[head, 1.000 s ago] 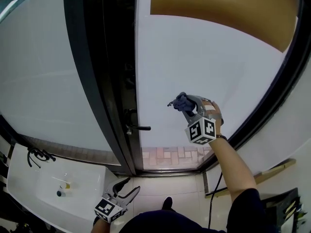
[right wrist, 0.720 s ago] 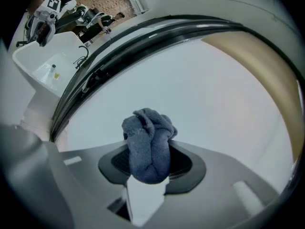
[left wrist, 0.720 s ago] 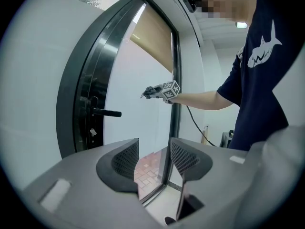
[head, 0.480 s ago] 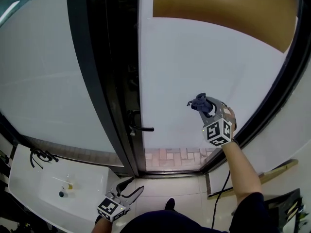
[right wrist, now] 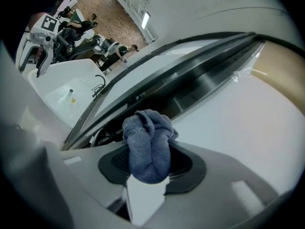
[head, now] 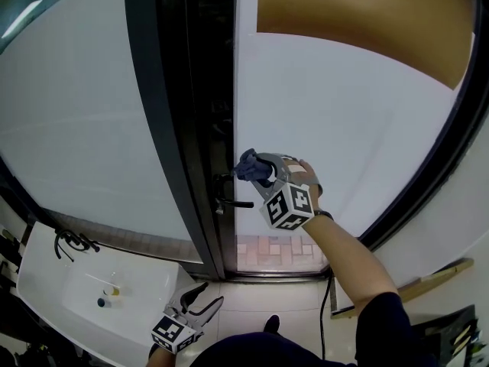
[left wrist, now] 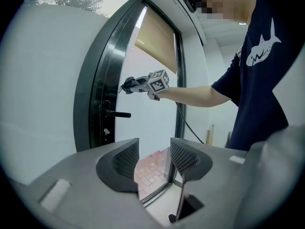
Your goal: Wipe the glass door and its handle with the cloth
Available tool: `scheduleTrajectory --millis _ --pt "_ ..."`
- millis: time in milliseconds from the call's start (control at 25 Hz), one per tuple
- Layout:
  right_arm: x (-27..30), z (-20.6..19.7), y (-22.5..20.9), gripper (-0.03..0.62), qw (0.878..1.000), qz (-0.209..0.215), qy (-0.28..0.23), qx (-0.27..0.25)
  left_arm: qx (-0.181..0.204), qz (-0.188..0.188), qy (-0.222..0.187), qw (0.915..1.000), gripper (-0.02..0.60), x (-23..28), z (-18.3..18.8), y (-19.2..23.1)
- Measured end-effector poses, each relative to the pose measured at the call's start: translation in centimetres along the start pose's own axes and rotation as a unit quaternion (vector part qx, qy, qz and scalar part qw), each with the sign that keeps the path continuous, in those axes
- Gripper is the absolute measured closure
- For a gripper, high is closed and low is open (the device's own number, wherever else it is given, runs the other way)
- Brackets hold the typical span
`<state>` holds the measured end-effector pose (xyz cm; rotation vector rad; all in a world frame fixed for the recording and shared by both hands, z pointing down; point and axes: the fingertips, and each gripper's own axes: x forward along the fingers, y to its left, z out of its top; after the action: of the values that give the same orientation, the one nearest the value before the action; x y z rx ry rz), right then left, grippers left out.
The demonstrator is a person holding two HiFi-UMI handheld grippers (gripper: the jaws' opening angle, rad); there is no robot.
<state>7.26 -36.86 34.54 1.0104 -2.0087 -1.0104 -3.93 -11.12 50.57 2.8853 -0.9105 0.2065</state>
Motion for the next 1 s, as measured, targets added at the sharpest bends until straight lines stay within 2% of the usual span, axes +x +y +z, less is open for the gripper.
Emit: scheduleTrajectory --millis 200,360,600,1000 --pt "3.6 0.0 2.6 0.439 0.997 0.029 0.029 -0.065 -0.013 0.025 0.003 0.9996 0.379 -1.8 -0.5 0.7" --pt "4.6 -1.0 3.5 0.439 0.992 0.019 0.05 -0.113 -0.016 0.034 0.001 0.9993 0.38 -2.3 -0.6 0.9" --pt "2.3 -4.4 3.4 0.439 0.988 0.025 0.077 -0.13 -0.014 0.025 -0.004 0.9996 0.38 -1.8 -0.7 0.8" --pt "-5.3 -14.4 0.2 0.439 0.983 -0.005 0.155 -0.1 -0.016 -0.004 -0.001 0.9999 0.38 0.3 -0.4 -0.1"
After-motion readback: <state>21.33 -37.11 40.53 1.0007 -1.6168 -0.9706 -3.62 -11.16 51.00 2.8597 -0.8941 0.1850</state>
